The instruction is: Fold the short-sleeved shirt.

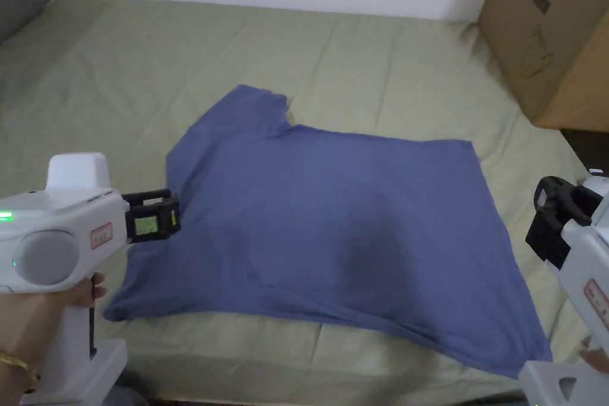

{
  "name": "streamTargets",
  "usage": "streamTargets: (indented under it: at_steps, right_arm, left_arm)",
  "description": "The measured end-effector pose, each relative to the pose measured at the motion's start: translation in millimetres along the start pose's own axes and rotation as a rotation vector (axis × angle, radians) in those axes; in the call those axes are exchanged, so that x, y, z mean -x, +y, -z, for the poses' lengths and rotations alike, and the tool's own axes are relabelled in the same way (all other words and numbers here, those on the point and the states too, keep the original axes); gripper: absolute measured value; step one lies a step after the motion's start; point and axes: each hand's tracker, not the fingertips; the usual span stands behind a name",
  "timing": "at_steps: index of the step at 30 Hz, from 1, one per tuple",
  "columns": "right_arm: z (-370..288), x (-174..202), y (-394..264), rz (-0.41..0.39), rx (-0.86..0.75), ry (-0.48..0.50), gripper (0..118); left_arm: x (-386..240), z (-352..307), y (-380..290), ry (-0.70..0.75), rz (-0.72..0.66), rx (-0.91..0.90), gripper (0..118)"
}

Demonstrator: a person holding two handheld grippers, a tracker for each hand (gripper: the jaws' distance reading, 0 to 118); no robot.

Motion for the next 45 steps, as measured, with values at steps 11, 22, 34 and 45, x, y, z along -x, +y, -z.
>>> streamTargets:
  at_steps: [11,22,34,45]
  right_arm:
    - [8.1,-17.0,-10.4,0.012,0.079,-0.056,0]
    - [14.6,-34.4,-14.0,0.022,0.137,-0.096,0]
    - [53.8,-80.1,-80.6,-0.020,0.681,0.031,115]
    - [92.0,-93.8,-155.5,0.029,0.964,-0.030,54]
  left_arm:
    - [25.5,75.2,-61.8,0.056,0.080,0.479,116]
    - [16.1,72.7,-74.3,-0.025,0.038,0.416,2]
    - [18.1,16.6,-48.7,-0.077,-0.108,0.196,2]
    - [14.8,17.9,-50.2,-0.049,-0.105,0.211,2]
